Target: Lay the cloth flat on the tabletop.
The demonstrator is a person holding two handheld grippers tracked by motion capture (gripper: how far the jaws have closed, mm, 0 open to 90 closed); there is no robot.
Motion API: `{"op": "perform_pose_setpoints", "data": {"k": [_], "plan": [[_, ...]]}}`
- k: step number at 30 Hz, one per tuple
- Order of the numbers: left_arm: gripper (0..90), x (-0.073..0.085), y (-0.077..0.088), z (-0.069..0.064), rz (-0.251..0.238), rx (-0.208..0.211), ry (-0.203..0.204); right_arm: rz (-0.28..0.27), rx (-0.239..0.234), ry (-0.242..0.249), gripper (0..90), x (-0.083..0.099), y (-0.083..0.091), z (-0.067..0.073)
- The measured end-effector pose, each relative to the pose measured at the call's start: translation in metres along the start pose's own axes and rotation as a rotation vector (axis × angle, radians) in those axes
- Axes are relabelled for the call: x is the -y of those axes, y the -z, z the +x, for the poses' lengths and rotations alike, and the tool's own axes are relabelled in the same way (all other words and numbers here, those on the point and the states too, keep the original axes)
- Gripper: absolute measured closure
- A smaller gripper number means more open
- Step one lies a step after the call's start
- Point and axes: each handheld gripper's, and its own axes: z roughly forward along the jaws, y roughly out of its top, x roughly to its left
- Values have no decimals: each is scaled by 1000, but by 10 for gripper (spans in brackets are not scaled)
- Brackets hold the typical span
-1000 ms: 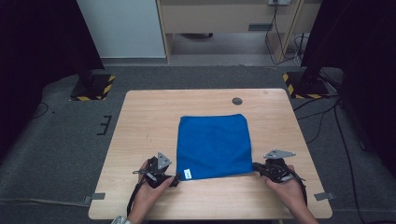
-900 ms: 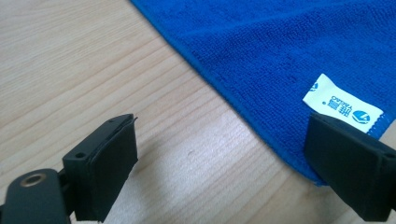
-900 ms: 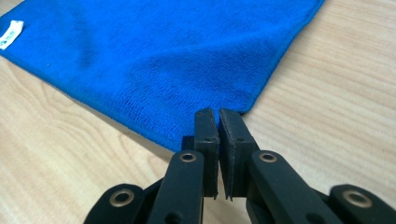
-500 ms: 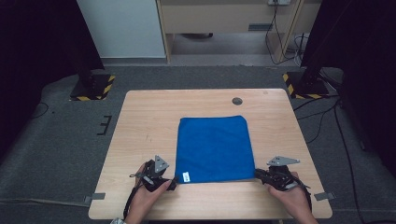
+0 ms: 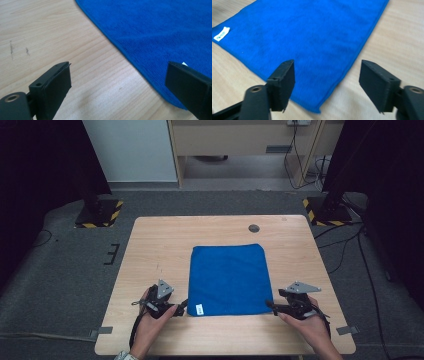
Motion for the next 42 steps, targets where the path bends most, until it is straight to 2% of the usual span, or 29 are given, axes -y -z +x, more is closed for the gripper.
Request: {"op": "perform_pose_setpoints", "data": {"k": [3, 9, 13, 16, 19, 22, 27, 34, 42], "plan": [[56, -6, -1, 6, -11, 8, 9, -17, -4, 17, 229, -8, -6, 1], [47, -17, -5, 19, -20, 22, 27, -9, -27, 48, 184, -21, -26, 4], [48, -22, -10, 29, -7, 33, 34, -4, -50, 42, 165, -30, -41, 10], [50, -26, -14, 36, 0, 29, 28, 7, -52, 59, 158, -38, -51, 15], [52, -25, -14, 42, -7, 26, 41, 0, -53, 61, 154, -45, -58, 21], [52, -22, -15, 45, 1, 21, 42, 3, -63, 93, 135, -53, -65, 32], [53, -18, -18, 46, 24, 10, 26, -8, -111, 133, 127, -68, -80, 56], [54, -15, -19, 50, 31, 6, 35, 1, -166, 169, 181, -86, -102, 87], [56, -23, -18, 56, 18, 9, 40, 18, -214, 212, 240, -98, -116, 115]]}}
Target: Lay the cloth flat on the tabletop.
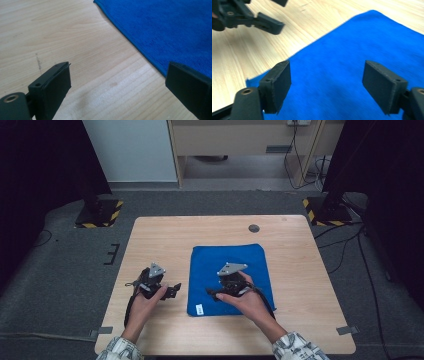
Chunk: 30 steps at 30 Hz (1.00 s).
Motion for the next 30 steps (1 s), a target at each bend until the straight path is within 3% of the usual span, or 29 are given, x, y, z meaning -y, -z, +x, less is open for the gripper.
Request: {"op": "perform_pose_setpoints", "data": {"k": [7, 12, 17, 24, 30], "plan": [[58, -2, 6, 9, -21, -15, 20, 7, -37, 24, 272, -8, -18, 17], [60, -3, 5, 13, -12, -15, 18, 10, -50, 22, 291, -10, -22, 23], [62, -14, 6, 20, -18, -19, 15, 20, -70, 31, 351, -11, -25, 29], [66, -27, 10, 31, -26, -29, 21, 44, -117, 76, 439, -8, -28, 45], [66, -38, 10, 32, -13, -26, 10, 67, -125, 127, 437, -3, -29, 59]]}}
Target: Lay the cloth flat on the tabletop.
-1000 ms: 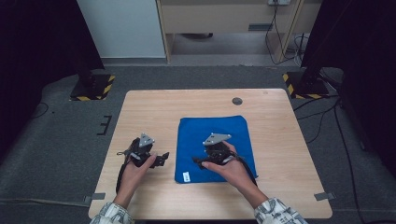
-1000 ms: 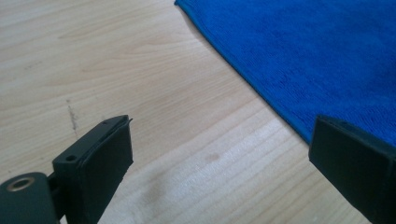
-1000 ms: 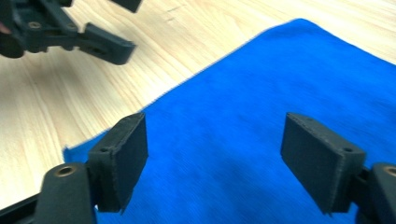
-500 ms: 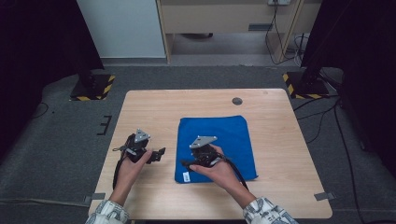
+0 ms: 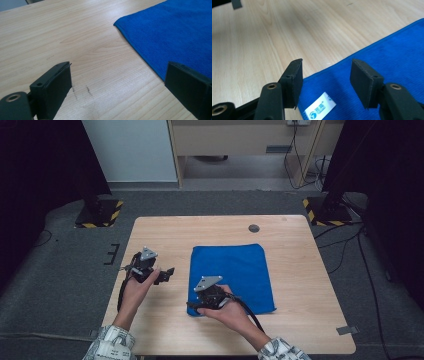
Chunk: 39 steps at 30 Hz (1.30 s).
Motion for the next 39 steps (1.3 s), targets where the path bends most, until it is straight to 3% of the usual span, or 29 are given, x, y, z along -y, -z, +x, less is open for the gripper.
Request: {"op": "perform_pose_setpoints", "data": {"k": [6, 11, 14, 17, 21, 25, 30, 35, 39], "plan": [[66, -8, -7, 0, 8, 12, -3, 14, -6, 6, 489, 7, -4, 6], [66, -11, -13, -3, 15, 20, -7, 14, -12, 13, 593, 11, -8, 10], [66, -12, -15, -5, 16, 24, -7, 11, -17, 3, 597, 12, -12, 12], [67, -14, -15, -8, 16, 29, -12, 16, -20, 7, 556, 12, -15, 16], [67, -17, -15, -11, 14, 32, -18, 31, -12, 9, 435, 15, -18, 23], [69, -22, -17, -12, 15, 35, -17, 54, 17, 23, 412, 19, -25, 25], [70, -27, -23, -15, 17, 46, -18, 50, 63, 29, 515, 21, -27, 27], [71, -34, -31, -14, 24, 70, -18, 32, 77, 19, 752, 24, -23, 23], [75, -38, -41, -9, 32, 89, -21, 15, 71, -19, 863, 27, -22, 16]]}}
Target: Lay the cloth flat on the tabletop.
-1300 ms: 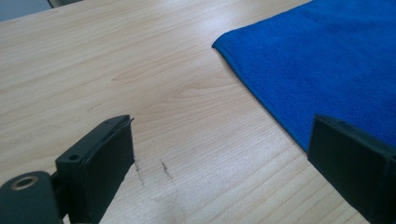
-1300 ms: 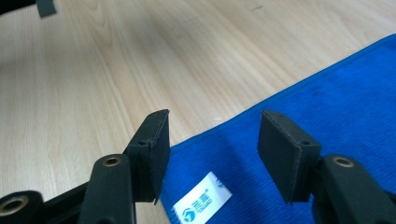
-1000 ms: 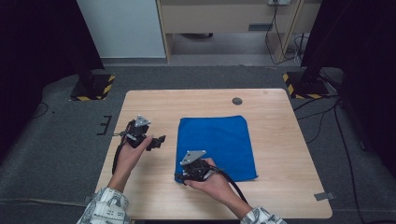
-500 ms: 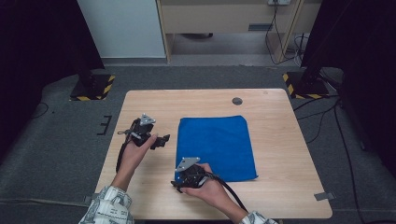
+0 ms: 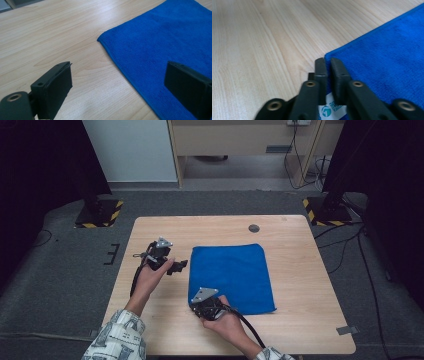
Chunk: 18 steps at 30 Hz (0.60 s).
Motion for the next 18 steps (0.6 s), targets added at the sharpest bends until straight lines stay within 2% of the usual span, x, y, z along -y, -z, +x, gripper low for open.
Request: {"op": "perform_pose_setpoints", "data": {"k": [5, 8, 10, 14, 16, 18], "plan": [[85, -7, -17, 11, 3, 23, 15, -14, -21, -55, 869, 0, -1, 0], [97, -12, -30, 16, 23, 30, 10, -20, -35, -66, 869, -2, -1, 5], [111, -12, -40, 18, 5, 35, 29, -24, -38, -63, 868, -3, 0, 8], [185, -9, -53, 23, -23, 11, 37, -33, -45, -57, 868, -3, -1, 13], [266, -6, -59, 27, -15, -2, 28, -37, -44, -51, 868, -3, -2, 15], [311, -2, -64, 30, -5, -9, 28, -35, -44, -42, 868, -3, -2, 16]]}}
